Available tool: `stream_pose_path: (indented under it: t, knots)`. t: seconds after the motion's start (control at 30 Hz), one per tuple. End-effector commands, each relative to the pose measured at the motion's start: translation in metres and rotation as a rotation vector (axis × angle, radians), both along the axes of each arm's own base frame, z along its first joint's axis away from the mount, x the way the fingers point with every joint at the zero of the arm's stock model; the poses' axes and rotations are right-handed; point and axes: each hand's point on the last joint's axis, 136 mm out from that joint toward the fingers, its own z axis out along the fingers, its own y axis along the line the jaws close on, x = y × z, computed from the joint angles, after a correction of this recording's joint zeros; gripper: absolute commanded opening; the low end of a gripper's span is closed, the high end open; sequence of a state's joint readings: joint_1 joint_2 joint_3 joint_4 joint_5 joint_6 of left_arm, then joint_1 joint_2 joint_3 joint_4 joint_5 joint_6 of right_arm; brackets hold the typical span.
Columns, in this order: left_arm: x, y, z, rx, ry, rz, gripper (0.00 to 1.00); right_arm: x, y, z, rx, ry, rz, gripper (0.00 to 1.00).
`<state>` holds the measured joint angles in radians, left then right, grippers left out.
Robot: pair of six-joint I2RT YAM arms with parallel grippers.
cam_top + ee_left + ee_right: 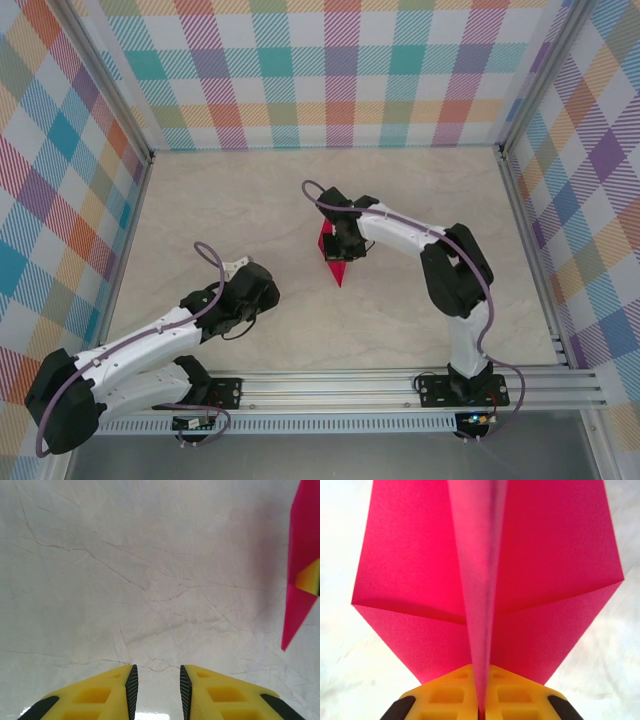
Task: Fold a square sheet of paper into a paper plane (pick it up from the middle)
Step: Move the paper plane to the center of the table.
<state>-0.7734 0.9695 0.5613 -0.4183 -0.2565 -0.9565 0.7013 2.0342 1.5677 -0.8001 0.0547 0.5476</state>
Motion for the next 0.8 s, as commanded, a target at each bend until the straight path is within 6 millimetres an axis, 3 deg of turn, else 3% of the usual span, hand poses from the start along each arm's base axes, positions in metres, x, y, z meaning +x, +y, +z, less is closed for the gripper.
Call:
stream_pose_path:
  t: [0.0, 0.2, 0.33, 0.57, 0.7, 0.77]
  knots:
    - [-0.004, 0.016, -0.008, 0.042, 0.008, 0.015, 0.32, 0.002, -0.013, -0.014, -0.115, 0.074, -0.034, 0.08]
    - [-0.007, 0.027, -0.004, 0.043, -0.007, 0.032, 0.35, 0.016, -0.007, -0.037, -0.156, 0.134, -0.038, 0.09]
    - [-0.010, 0.031, 0.000, 0.054, -0.011, 0.023, 0.36, 0.016, -0.005, -0.029, -0.148, 0.133, -0.033, 0.15]
    - [-0.001, 0.050, 0.026, 0.150, -0.117, 0.046, 0.43, 0.022, -0.005, 0.058, -0.054, -0.025, 0.015, 0.39]
    - [0.008, 0.066, 0.047, 0.249, -0.190, 0.068, 0.54, 0.018, -0.040, 0.110, -0.083, -0.188, -0.011, 0.55]
    - [0.012, 0.077, 0.058, 0.311, -0.224, 0.097, 0.65, 0.017, -0.066, 0.130, -0.102, -0.294, -0.041, 0.57]
